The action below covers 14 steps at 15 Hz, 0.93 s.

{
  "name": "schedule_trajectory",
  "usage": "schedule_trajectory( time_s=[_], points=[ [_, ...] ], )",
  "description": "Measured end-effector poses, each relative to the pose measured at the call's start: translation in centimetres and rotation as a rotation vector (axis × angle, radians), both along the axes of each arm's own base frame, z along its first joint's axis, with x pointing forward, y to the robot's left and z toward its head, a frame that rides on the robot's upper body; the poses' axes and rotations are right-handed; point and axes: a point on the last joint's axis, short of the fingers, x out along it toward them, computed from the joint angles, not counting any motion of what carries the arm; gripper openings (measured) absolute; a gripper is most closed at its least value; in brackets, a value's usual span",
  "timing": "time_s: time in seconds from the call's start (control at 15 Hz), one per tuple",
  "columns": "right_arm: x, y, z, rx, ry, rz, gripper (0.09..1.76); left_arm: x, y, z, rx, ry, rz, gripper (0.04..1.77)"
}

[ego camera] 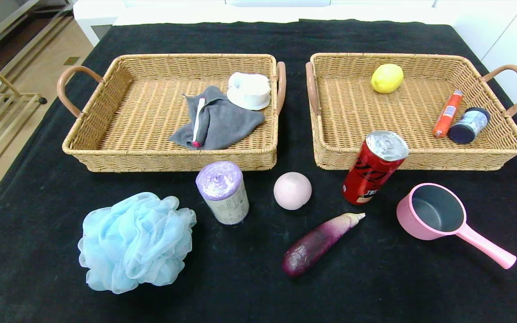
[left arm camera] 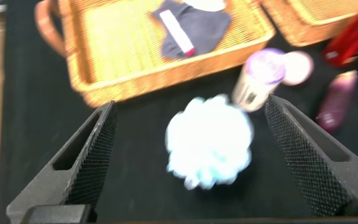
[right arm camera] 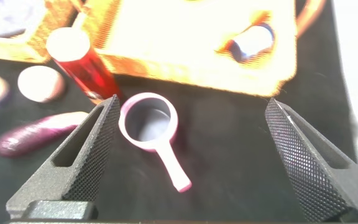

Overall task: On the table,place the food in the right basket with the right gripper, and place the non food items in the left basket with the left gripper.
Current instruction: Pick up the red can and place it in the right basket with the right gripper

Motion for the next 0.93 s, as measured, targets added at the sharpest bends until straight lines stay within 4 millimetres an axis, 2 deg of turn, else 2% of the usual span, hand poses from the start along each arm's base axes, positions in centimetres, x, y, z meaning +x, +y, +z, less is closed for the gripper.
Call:
schedule_trajectory(
  time_s=[0.27, 0.53, 0.93],
  points=[
    [3.6, 0.7, 1.0, 0.012, 0.059, 0.1, 1.71, 3.0, -0.2, 1.2, 0.002, 0.038, -0.09, 1.72],
    [6.6, 2.0, 1.0, 0.017, 0.075, 0.184, 1.71, 6.3, -0.7, 1.3, 0.004, 0.067, -0.158, 1.72],
    [9.3, 4.0, -0.1, 0.001, 0.158, 0.281, 1.71, 9.0, -2.9, 1.5, 0.015, 0.122, -0.321, 1.72]
  ],
)
